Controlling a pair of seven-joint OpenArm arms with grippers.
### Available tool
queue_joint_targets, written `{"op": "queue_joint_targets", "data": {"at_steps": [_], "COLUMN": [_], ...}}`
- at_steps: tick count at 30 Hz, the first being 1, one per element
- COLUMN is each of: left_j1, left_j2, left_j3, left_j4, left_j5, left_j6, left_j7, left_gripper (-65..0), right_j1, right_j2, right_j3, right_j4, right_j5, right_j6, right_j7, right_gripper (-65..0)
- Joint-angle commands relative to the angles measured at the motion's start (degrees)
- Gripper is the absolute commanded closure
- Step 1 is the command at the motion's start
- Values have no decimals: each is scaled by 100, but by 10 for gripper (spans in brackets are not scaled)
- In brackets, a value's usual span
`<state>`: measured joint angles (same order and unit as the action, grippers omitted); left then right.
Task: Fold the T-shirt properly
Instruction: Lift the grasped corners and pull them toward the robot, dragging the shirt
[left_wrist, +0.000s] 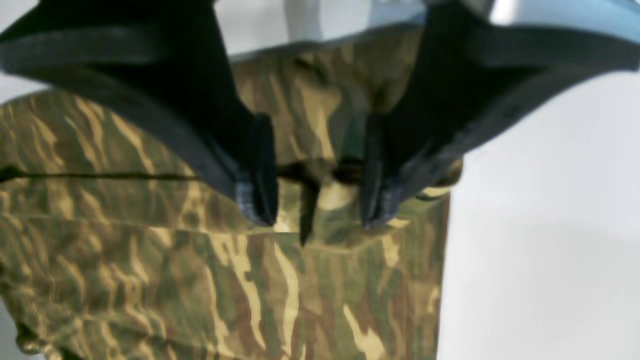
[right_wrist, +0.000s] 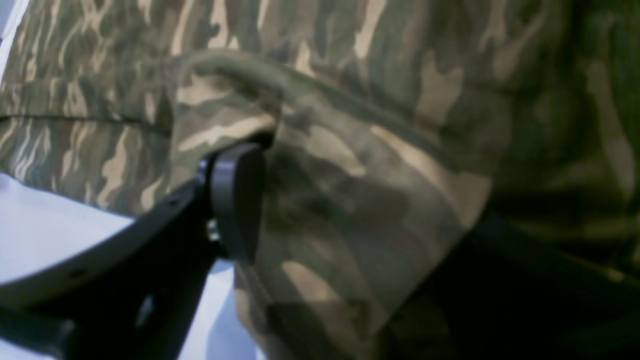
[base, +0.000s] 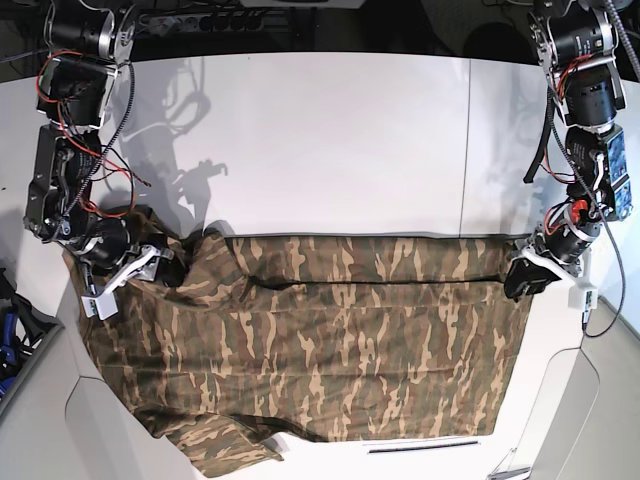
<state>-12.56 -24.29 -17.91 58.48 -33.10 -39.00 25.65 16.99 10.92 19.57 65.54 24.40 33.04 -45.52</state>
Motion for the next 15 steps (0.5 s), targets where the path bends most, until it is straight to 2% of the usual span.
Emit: {"op": "queue_joint_targets", "data": {"at_steps": [1, 6, 9, 15], "left_j1": [-122, 129, 258, 354], "left_j2": [-116, -116, -118, -109], "left_j3": [-103, -817, -1176, -1244], "left_j4": [101, 186, 188, 186], "left_j5": [-216, -769, -1078, -1209], "left_j6": [-100, -100, -100, -100], "left_j7": [-68, 208, 343, 378], "left_gripper": [-321, -326, -379, -392], "right_j1": [153, 157, 168, 153], "right_j2": [79, 79, 83, 203], "right_j3": [98, 704, 1134, 1810], "right_j4": [186, 514, 544, 542], "right_j5": [136, 487, 518, 511], "right_j6": [39, 37, 37, 13], "right_j7": [109, -127, -111, 50], "right_gripper": [-377, -378, -378, -378]}}
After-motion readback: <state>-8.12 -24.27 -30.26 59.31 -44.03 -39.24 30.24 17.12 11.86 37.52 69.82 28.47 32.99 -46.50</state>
